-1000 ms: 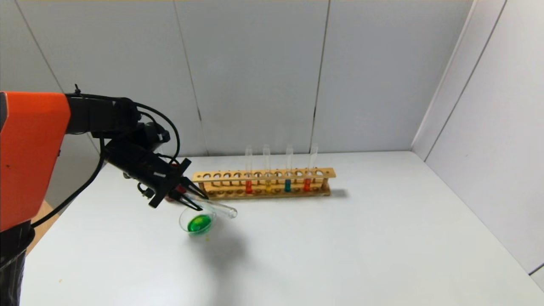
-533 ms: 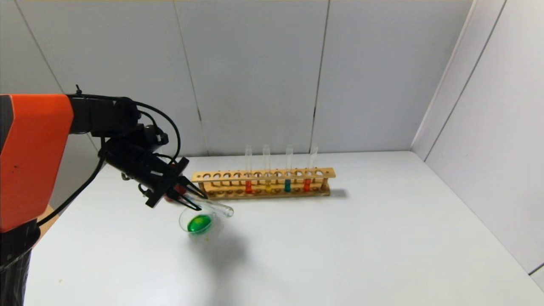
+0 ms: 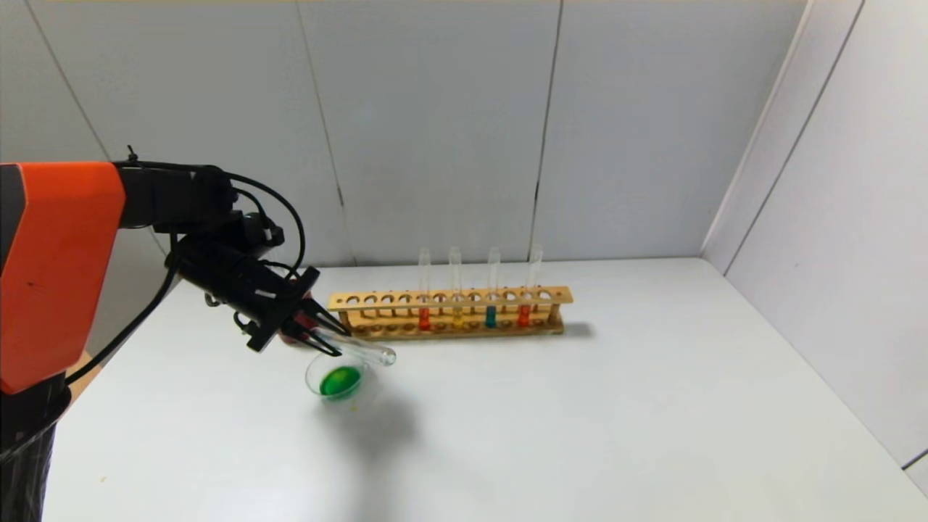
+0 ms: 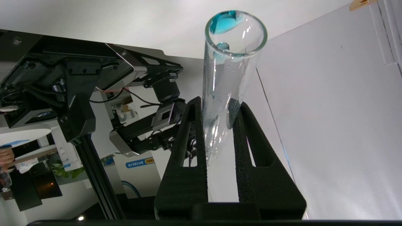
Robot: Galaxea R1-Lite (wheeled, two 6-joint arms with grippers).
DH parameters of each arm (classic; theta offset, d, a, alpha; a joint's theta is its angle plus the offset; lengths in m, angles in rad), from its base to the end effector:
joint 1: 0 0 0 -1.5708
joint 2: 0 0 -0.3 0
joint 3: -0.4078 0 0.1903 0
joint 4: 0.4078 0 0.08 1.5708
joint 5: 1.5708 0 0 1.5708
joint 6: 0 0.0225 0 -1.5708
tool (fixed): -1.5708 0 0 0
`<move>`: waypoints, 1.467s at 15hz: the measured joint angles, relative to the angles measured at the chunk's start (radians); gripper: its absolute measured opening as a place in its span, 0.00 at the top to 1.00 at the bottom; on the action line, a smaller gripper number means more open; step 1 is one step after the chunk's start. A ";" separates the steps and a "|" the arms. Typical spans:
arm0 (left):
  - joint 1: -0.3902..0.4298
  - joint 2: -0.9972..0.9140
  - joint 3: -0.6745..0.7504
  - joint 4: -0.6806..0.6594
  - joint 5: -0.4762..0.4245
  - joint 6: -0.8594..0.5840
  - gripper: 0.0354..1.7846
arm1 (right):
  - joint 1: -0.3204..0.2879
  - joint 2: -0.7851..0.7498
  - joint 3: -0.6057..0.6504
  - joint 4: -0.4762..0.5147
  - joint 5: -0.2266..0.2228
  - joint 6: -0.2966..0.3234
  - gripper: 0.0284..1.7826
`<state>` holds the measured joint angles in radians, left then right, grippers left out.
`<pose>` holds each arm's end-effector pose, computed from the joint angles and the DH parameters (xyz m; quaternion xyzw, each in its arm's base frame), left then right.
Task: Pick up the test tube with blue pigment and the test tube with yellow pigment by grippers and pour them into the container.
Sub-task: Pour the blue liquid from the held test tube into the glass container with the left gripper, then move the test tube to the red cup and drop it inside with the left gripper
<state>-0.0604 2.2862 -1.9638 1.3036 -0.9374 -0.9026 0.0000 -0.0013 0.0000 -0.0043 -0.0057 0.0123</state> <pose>0.3794 -0.0411 0.1495 -0.5407 0.7352 -0.0091 0.4086 -0.0229 -0.0001 0.0759 0.0062 -0.0028 -0.0028 1.0000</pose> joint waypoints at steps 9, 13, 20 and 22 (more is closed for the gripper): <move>-0.001 -0.158 -0.012 -0.005 0.168 0.154 0.85 | 0.000 0.000 0.000 0.000 0.000 0.000 0.02; -0.003 -0.240 -0.012 -0.049 0.389 0.220 0.85 | 0.000 0.000 0.000 0.000 0.000 0.000 0.02; -0.001 -0.347 -0.003 -0.203 0.733 0.262 0.85 | 0.000 0.000 0.000 0.000 0.000 0.000 0.02; 0.007 -0.361 -0.002 -0.271 0.815 0.265 0.85 | 0.000 0.000 0.000 0.000 0.000 0.000 0.02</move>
<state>-0.0532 1.9247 -1.9655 1.0323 -0.1221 -0.6372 0.0000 -0.0013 0.0000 -0.0043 -0.0062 0.0123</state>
